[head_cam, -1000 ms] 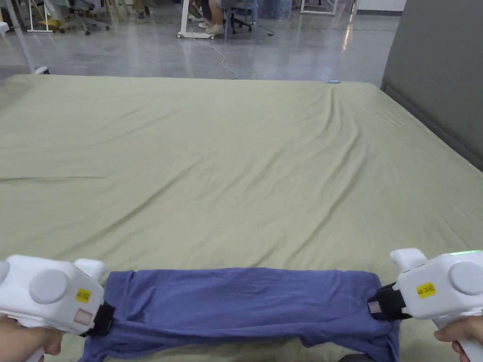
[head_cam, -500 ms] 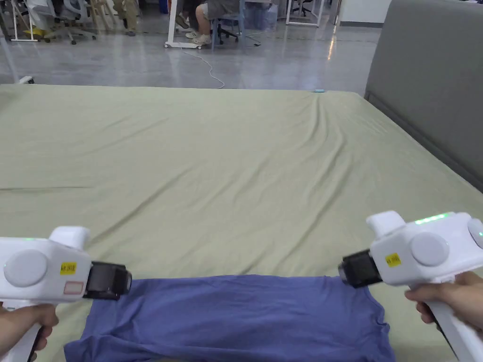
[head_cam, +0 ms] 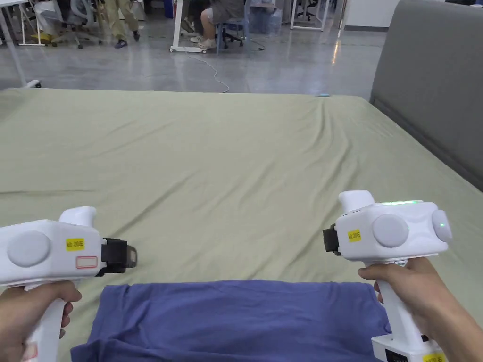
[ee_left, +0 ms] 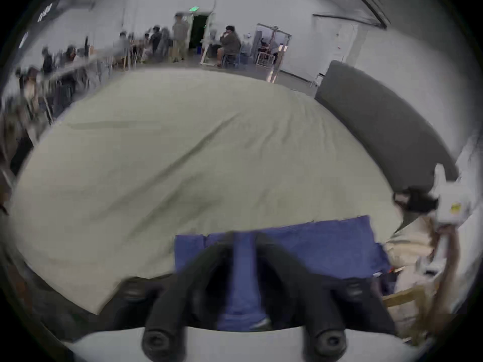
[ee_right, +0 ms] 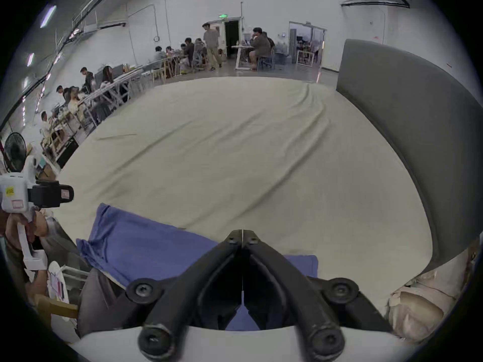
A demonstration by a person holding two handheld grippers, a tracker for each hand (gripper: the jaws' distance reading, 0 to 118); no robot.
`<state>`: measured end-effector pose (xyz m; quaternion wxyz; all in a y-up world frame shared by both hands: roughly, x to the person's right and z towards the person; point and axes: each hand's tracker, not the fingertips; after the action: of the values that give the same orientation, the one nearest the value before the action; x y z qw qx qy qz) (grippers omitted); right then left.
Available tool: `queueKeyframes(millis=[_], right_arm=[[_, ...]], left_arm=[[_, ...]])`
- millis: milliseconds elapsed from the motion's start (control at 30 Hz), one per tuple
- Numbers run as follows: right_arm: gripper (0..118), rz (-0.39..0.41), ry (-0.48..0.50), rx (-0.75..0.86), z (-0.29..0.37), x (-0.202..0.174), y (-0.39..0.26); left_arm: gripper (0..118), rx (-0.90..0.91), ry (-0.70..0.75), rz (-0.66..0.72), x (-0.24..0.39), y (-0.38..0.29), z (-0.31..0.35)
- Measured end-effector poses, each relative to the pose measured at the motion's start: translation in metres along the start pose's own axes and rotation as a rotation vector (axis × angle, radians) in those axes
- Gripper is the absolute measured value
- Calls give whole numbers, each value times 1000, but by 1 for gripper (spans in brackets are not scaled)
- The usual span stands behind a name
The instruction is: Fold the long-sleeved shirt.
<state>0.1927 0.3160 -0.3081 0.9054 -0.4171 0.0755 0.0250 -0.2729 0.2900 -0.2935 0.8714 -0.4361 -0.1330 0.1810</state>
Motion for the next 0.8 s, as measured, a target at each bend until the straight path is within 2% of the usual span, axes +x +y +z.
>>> queueKeyframes(millis=[33,67,233,367,433,667,767,800], right_arm=[[0,-2,10,1,1,-1,-1],[0,-4,22,1,1,-3,-2],[0,-3,65,-5,-1,-10,-7],[0,4,77,-3,-3,-17,-6],[0,5,83,-1,-3,-19,-5],[0,-7,102,7,-3,-22,-5],[0,-21,98,8,-1,-20,-7],[0,-24,93,6,0,-18,-8]], left_arm=[[113,-37,-48,71,-17,0,-3],[118,-99,-83,136,-35,-4,-11],[118,-168,-83,333,-105,-39,-32],[117,-282,-268,477,-134,-72,-61],[117,-224,-281,412,-129,-73,-62],[117,-215,-429,432,-101,-71,-100],[117,-197,-567,459,-94,-75,-118],[114,-184,-551,457,-87,-75,-121]])
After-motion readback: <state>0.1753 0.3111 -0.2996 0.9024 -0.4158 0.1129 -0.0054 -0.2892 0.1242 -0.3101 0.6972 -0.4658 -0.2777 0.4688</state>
